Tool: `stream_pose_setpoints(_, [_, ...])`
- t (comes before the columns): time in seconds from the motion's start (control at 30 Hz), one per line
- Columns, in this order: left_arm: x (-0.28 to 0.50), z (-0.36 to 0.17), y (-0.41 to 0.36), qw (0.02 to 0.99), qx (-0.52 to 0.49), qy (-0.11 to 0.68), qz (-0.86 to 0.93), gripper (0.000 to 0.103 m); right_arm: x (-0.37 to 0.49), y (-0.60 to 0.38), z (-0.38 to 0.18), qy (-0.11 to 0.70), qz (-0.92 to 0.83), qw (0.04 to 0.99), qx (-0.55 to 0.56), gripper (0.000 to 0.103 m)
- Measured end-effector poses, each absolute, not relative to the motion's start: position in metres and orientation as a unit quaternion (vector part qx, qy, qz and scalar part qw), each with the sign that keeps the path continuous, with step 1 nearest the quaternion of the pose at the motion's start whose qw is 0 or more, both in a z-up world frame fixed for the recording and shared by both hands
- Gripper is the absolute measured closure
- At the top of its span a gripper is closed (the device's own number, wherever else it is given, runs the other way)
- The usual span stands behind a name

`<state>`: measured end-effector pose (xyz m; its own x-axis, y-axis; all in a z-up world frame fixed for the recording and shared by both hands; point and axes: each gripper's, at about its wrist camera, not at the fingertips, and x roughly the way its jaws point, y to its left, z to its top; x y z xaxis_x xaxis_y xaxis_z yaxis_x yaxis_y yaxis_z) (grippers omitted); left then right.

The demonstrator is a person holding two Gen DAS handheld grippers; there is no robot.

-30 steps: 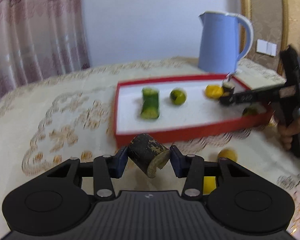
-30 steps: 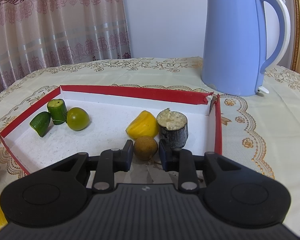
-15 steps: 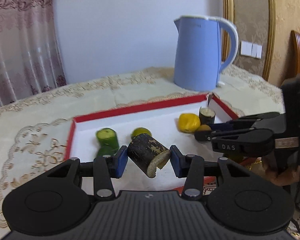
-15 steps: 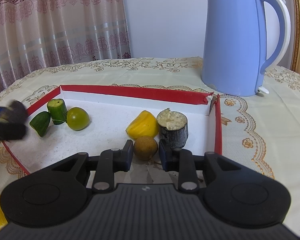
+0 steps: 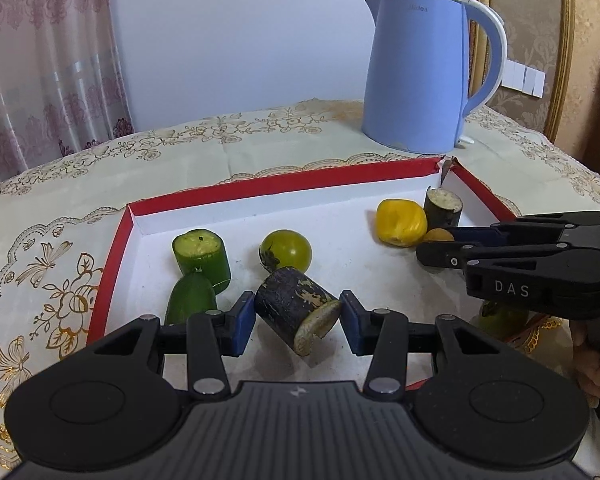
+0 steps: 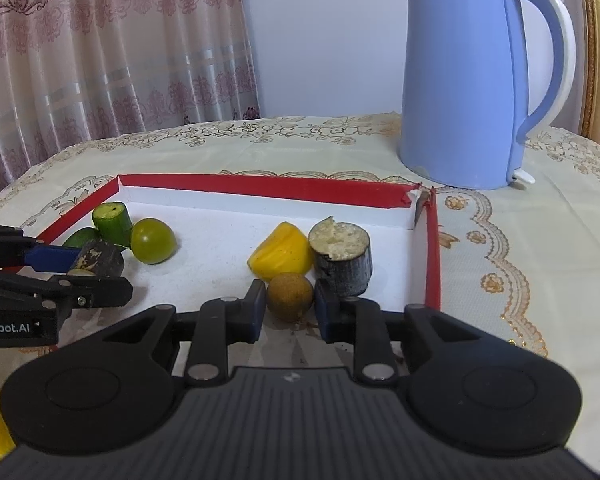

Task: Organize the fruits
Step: 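Carry the dark sugarcane piece over the red tray with the left gripper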

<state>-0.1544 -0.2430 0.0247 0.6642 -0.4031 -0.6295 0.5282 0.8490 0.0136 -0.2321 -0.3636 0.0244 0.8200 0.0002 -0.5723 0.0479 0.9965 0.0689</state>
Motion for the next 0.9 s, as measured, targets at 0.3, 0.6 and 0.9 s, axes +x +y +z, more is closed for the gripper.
stream_pose_setpoints(0.3, [-0.149, 0.021, -0.246, 0.905, 0.102, 0.324, -0.254, 0.059, -0.236, -0.36, 0.026, 0.294, 0.002, 0.955, 0.031, 0.059])
stream_pose_setpoints(0.6, [-0.148, 0.019, -0.248, 0.904, 0.103, 0.327, -0.255, 0.059, -0.249, -0.357, 0.038, 0.246, -0.011, 0.969, 0.011, 0.02])
stream_pose_setpoints(0.9, [-0.145, 0.018, -0.25, 0.905, 0.1, 0.329, -0.251, 0.059, -0.251, -0.364, 0.042, 0.226, -0.043, 0.973, 0.016, 0.004])
